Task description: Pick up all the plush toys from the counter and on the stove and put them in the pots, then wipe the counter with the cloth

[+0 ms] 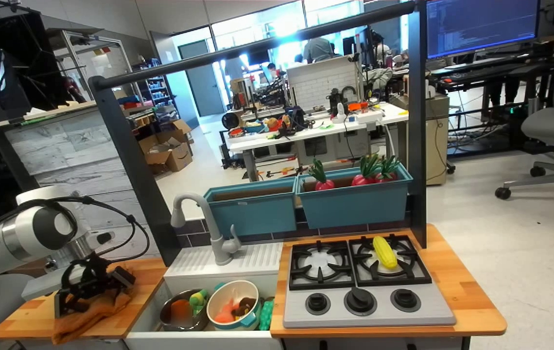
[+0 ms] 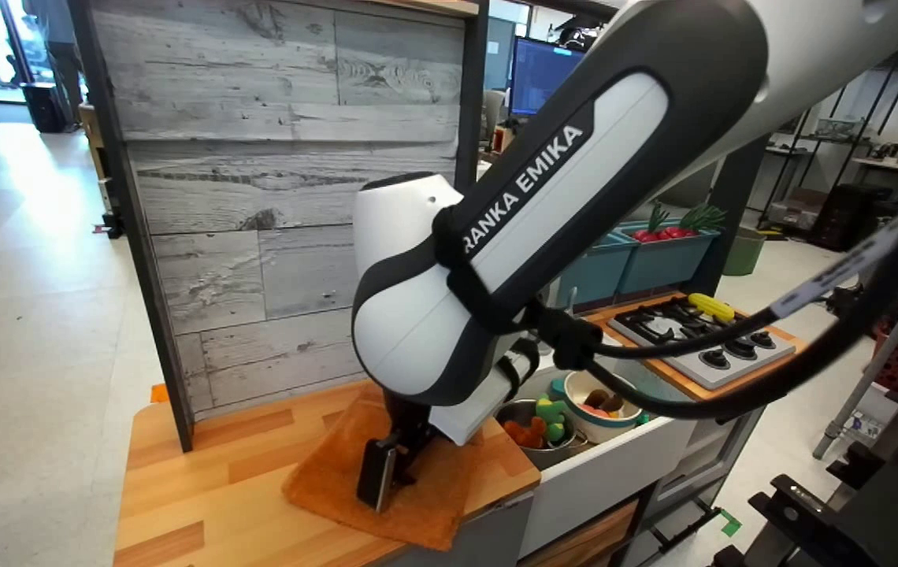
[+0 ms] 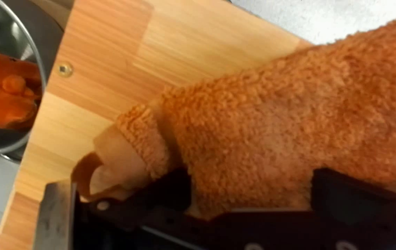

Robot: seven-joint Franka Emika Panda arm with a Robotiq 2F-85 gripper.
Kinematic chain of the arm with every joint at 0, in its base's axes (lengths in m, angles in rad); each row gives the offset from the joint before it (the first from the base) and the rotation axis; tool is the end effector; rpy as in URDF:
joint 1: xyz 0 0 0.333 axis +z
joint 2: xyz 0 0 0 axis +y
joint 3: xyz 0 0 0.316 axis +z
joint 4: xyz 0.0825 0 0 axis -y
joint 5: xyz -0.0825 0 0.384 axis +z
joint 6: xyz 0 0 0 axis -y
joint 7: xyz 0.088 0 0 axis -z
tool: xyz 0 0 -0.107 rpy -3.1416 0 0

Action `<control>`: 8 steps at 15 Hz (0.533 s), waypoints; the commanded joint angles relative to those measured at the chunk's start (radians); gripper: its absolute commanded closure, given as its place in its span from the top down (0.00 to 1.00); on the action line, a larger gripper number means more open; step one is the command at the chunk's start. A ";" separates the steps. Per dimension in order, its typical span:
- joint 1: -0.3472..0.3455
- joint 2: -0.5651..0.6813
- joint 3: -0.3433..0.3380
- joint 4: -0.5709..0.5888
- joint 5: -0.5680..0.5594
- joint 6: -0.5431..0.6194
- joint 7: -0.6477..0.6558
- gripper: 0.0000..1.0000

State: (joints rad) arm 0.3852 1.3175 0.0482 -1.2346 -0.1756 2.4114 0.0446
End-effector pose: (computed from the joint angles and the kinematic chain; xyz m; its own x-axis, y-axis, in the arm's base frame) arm 0.6212 0.2794 -0.0587 0.8735 0.4670 -0.1377 0.4777 -0.8766 0.0573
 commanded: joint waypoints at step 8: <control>0.154 0.225 0.022 0.346 -0.094 0.100 -0.080 1.00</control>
State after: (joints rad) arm 0.4884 1.3969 0.0555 -1.0864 -0.2678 2.4555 -0.0393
